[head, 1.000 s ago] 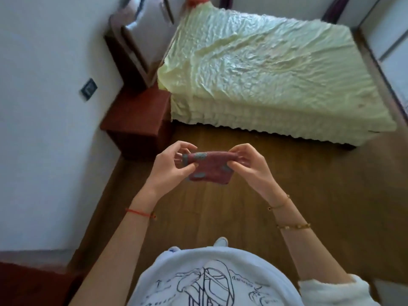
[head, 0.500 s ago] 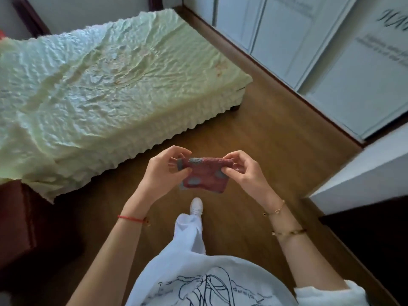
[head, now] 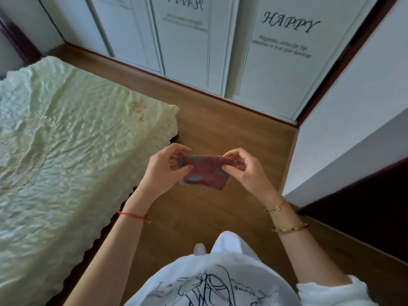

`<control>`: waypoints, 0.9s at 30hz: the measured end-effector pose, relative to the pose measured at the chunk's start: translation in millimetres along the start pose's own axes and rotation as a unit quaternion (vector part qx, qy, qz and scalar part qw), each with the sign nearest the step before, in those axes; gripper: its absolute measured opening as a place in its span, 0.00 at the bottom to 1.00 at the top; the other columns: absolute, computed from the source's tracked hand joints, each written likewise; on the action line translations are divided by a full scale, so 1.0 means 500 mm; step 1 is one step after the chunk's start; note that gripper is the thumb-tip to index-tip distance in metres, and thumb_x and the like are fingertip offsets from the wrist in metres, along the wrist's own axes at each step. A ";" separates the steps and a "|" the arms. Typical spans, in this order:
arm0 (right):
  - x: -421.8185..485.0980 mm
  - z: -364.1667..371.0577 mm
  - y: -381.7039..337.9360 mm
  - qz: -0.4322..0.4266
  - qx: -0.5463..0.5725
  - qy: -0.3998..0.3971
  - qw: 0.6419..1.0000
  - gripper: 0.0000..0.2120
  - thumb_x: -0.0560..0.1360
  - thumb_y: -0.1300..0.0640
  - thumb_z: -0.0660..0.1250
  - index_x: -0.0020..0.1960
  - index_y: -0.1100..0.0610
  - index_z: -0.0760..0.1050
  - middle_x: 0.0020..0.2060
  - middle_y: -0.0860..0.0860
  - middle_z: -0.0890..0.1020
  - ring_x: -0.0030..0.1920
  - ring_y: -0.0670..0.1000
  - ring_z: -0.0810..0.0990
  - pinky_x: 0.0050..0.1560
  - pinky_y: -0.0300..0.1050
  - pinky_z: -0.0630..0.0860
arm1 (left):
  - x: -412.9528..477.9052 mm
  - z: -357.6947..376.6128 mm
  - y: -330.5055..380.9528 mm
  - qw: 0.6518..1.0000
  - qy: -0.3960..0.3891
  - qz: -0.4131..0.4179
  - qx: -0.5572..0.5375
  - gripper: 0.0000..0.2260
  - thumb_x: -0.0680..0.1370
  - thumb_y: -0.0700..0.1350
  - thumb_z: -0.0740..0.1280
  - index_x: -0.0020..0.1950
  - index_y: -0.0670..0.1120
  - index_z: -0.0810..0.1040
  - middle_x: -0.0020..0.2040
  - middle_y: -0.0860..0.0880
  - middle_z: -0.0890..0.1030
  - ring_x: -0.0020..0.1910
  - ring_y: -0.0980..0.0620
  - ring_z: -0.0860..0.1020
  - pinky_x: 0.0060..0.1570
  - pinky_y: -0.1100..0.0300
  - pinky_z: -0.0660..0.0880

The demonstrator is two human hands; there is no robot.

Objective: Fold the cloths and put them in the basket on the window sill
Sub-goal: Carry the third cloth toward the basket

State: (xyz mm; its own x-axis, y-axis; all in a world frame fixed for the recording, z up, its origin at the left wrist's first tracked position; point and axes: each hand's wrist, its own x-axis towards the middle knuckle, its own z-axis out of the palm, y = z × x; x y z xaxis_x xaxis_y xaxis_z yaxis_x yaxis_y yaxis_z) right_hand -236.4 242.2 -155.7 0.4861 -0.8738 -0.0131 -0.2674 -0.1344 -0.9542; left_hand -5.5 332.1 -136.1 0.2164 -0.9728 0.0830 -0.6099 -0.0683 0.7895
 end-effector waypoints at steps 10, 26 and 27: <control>0.378 -0.101 0.069 0.021 -0.016 0.066 0.997 0.10 0.73 0.61 0.72 0.53 0.56 0.77 0.49 0.49 0.84 0.51 0.48 0.83 0.55 0.45 0.80 | 0.450 0.046 -0.057 0.998 -0.044 0.038 -0.018 0.17 0.71 0.42 0.76 0.58 0.51 0.80 0.49 0.55 0.82 0.48 0.54 0.83 0.53 0.52 0.81; 1.211 -0.223 0.046 -0.015 -0.026 -0.024 0.999 0.09 0.74 0.62 0.72 0.53 0.56 0.77 0.48 0.49 0.83 0.50 0.46 0.82 0.52 0.34 0.77 | 1.171 -0.007 -0.154 0.996 0.078 -0.031 -0.033 0.15 0.71 0.42 0.76 0.57 0.49 0.80 0.51 0.50 0.84 0.49 0.52 0.83 0.51 0.53 0.83; 1.260 -0.219 0.049 -0.017 -0.027 -0.031 0.999 0.09 0.74 0.62 0.72 0.53 0.56 0.77 0.48 0.49 0.83 0.50 0.45 0.81 0.52 0.35 0.77 | 1.211 -0.014 -0.168 0.995 0.083 -0.037 -0.035 0.16 0.71 0.42 0.76 0.57 0.49 0.80 0.51 0.51 0.84 0.49 0.53 0.83 0.51 0.53 0.83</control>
State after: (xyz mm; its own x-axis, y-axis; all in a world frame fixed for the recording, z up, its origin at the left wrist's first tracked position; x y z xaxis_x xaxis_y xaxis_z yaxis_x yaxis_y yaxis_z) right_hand -27.8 -363.0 -154.3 0.5453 -0.8382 -0.0009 -0.2931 -0.1896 -0.9371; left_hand 182.1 -249.5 -148.0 0.3854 -0.9151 0.1190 -0.5345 -0.1162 0.8372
